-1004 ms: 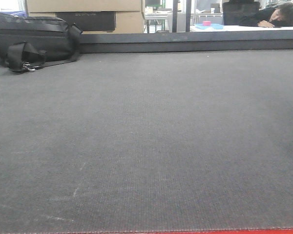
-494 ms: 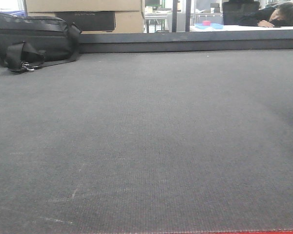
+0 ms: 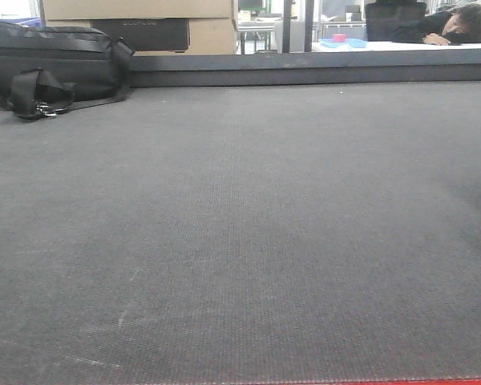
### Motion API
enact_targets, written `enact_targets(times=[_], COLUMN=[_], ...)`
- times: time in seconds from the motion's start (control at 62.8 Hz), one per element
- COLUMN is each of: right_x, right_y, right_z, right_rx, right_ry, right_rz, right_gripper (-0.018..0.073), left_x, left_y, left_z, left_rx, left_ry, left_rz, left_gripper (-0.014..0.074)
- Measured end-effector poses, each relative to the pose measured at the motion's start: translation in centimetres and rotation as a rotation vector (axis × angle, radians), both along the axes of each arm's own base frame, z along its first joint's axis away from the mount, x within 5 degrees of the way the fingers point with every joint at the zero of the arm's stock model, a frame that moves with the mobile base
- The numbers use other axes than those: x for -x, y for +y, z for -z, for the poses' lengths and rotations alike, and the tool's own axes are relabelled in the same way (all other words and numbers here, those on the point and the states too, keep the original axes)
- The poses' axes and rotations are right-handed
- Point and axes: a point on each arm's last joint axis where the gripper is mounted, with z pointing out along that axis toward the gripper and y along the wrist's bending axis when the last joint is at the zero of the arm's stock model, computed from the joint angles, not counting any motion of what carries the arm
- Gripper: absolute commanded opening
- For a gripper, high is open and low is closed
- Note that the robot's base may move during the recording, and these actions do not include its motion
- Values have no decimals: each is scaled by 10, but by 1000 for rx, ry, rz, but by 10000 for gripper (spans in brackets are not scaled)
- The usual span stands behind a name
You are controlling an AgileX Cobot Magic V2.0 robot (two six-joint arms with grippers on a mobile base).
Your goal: Grab block from conveyor and place in blue bin
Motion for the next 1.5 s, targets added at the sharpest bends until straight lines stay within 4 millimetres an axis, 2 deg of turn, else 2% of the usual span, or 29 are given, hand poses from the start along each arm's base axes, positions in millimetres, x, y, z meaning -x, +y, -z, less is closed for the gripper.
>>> enact_targets(times=[0.255,0.319,0.398,0.526,0.669,0.812,1.004,1.051,1.099,1.227,1.306,1.37,1.498], right_x=[-9,-10,-11,-8,-12,-21,-25,-26,-27,-27,-29,-29,-31], right_y=[2,2,2,2,3,4,4,5,5,5,5,5,7], right_z=[28,33,35,35,24,5,-18,-20,-20,-20,-21,-21,-22], right_rx=[-13,-12,-12,-11,-14,-18,-32,-35,-35,-38,-42,-45,-65], right_ry=[51,72,87,115,127,75,-10,-19,-25,-33,-46,-52,-70], right_rz=[13,13,13,12,9,7,8,9,9,11,13,14,23], right_gripper=[309,263,148,-172,-162,-162,-162,-162,-162,-162,-162,-162,-162], left_x=[0,0,1,4,6,-1,-19,-23,-27,-39,-45,-48,-54], left_y=[0,0,0,0,4,21,49,54,58,60,60,60,59], left_z=[0,0,1,1,-3,-7,17,25,31,43,49,54,68], left_rx=[0,0,0,4,14,16,-36,-58,-73,-68,-54,-49,-48], left_ry=[-5,-2,12,46,104,165,279,316,337,342,343,349,374], left_rz=[0,0,1,4,-14,-63,-78,-71,-61,-40,-37,-35,-13], left_gripper=[-111,-111,-111,-111,-111,-111,-99,-69,2,267,398,428,401])
